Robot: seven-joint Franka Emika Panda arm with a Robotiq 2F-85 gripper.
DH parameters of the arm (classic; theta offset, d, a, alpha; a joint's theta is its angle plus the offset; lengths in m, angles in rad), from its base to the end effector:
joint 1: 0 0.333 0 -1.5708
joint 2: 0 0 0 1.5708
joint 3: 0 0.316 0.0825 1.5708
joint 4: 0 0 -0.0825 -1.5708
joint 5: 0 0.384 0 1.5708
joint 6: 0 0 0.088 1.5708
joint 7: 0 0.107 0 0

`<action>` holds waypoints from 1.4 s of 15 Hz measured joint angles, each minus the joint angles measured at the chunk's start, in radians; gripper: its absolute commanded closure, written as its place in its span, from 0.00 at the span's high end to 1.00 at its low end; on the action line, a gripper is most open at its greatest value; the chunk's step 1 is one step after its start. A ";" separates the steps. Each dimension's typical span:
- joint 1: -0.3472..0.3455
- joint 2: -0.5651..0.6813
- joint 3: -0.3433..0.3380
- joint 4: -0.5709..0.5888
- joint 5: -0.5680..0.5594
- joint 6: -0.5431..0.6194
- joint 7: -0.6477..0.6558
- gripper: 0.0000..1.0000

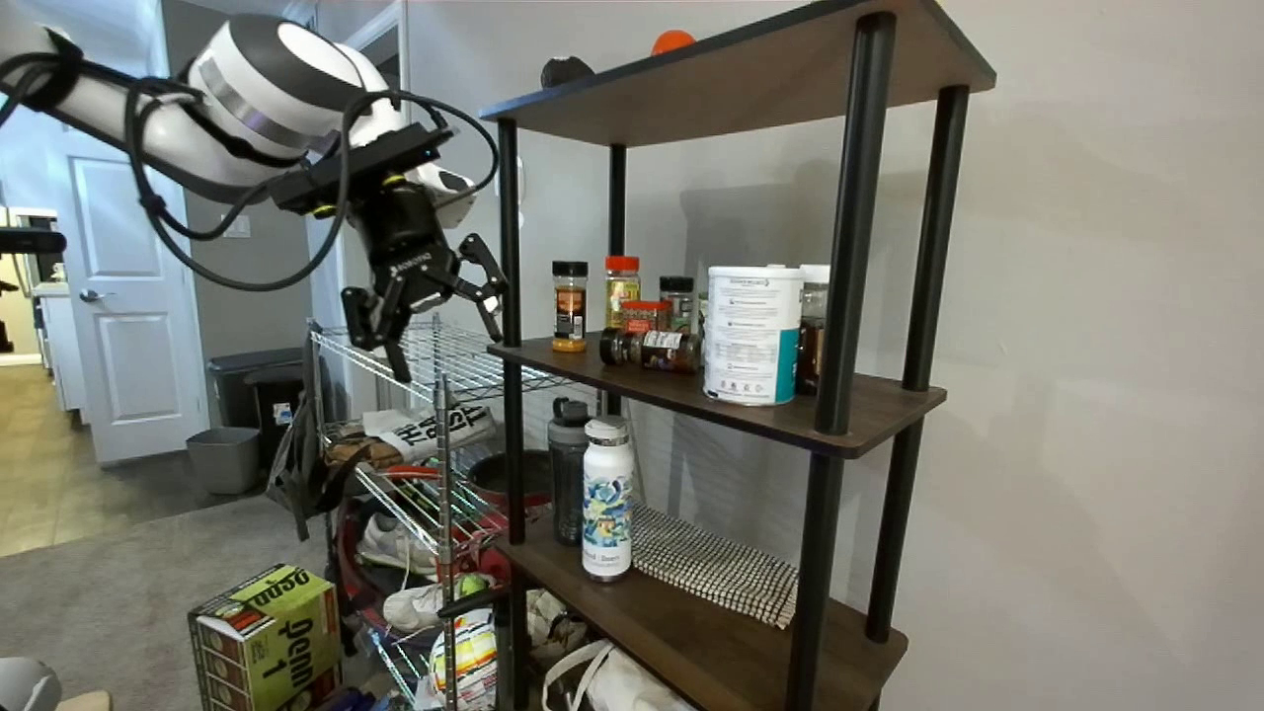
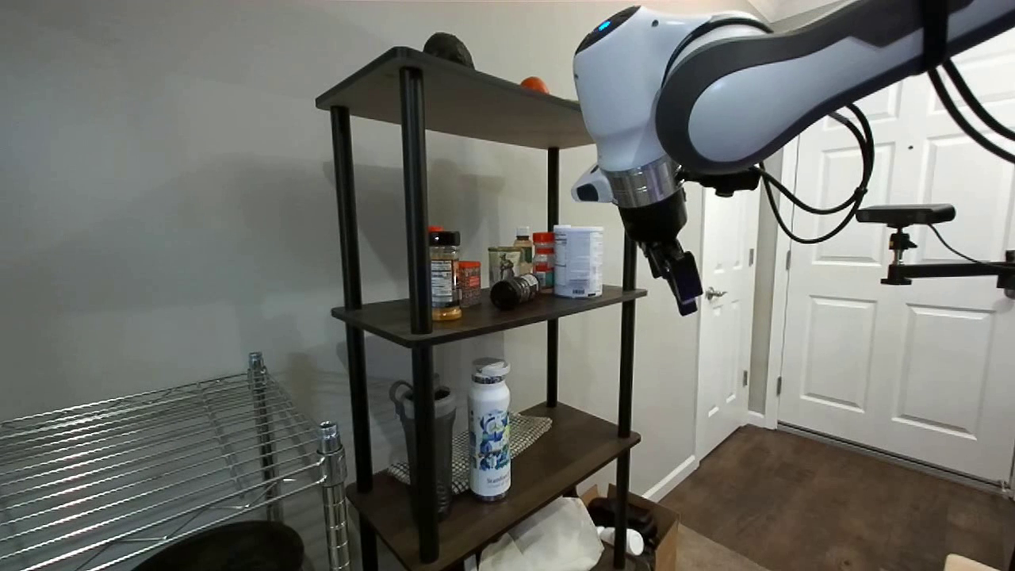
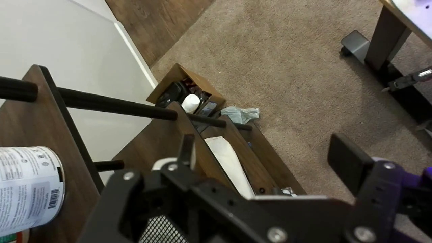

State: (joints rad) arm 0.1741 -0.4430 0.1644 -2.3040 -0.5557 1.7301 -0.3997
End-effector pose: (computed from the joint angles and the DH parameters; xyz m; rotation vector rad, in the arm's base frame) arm 0.3989 0.0962 0.5195 2.3042 1.0397 -0.2100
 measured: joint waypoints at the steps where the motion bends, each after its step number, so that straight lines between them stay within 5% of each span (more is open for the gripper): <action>1: 0.000 0.000 0.000 0.000 0.000 0.000 0.000 1.00; 10: 0.016 0.001 -0.018 0.000 -0.001 0.062 -0.047 1.00; 21: 0.068 0.036 -0.059 -0.002 -0.003 0.338 -0.425 1.00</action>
State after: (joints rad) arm 0.2416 -0.4066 0.1052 -2.3062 -0.5588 2.0677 -0.8245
